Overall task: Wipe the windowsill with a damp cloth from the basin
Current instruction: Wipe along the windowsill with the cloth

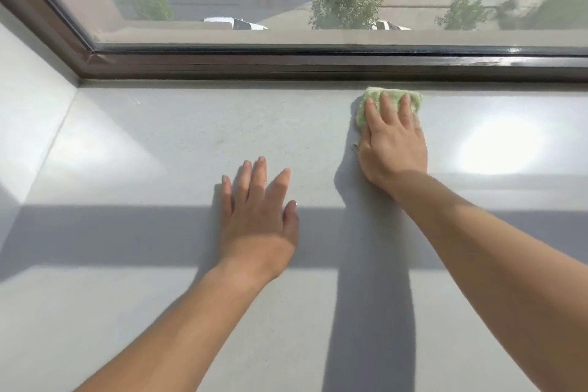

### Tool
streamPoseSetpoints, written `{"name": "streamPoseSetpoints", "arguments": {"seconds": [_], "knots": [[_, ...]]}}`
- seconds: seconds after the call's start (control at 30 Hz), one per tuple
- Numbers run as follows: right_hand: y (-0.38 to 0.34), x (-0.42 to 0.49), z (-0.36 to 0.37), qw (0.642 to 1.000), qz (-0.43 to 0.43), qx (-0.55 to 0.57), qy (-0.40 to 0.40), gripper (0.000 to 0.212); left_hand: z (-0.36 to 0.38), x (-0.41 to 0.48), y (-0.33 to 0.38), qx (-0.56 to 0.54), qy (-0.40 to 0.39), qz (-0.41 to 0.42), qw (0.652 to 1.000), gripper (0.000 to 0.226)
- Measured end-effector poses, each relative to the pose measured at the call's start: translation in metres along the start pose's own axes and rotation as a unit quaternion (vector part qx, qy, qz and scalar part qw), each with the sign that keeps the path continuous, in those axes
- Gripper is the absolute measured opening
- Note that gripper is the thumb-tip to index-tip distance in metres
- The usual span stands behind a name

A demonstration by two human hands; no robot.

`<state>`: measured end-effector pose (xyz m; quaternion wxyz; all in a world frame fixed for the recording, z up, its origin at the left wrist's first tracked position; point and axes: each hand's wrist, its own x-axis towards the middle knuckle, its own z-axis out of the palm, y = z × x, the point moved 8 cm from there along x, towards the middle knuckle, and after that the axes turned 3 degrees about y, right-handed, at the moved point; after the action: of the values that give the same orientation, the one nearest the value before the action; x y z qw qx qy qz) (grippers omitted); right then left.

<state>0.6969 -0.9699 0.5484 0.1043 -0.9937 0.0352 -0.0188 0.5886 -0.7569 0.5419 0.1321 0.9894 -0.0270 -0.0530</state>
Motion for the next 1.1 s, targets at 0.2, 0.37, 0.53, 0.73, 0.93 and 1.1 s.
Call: {"name": "streamPoseSetpoints", "arguments": {"seconds": [0.2, 0.37, 0.53, 0.73, 0.93, 1.1], "knots": [[-0.017, -0.036, 0.005, 0.98, -0.188, -0.008, -0.07, 0.056, 0.011, -0.006, 0.005, 0.081, 0.001, -0.015, 0.997, 0.064], [0.027, -0.023, -0.006, 0.999, 0.004, 0.006, -0.039, 0.062, 0.01, -0.007, 0.007, 0.082, -0.005, -0.015, 0.996, 0.061], [-0.037, -0.098, 0.004, 0.975, -0.212, 0.008, -0.065, 0.063, 0.012, -0.004, 0.007, 0.085, -0.002, -0.013, 0.996, 0.062], [0.029, -0.067, -0.01, 0.999, -0.01, 0.022, -0.029, 0.057, 0.014, -0.005, 0.006, 0.084, -0.003, -0.011, 0.996, 0.062], [-0.035, -0.148, 0.003, 0.977, -0.204, 0.003, -0.066, 0.065, 0.009, -0.006, 0.007, 0.037, 0.014, 0.001, 0.999, 0.058], [0.025, -0.122, -0.006, 0.996, -0.06, 0.021, -0.061, 0.058, 0.004, -0.009, 0.004, -0.048, 0.046, 0.02, 0.998, 0.051]]}}
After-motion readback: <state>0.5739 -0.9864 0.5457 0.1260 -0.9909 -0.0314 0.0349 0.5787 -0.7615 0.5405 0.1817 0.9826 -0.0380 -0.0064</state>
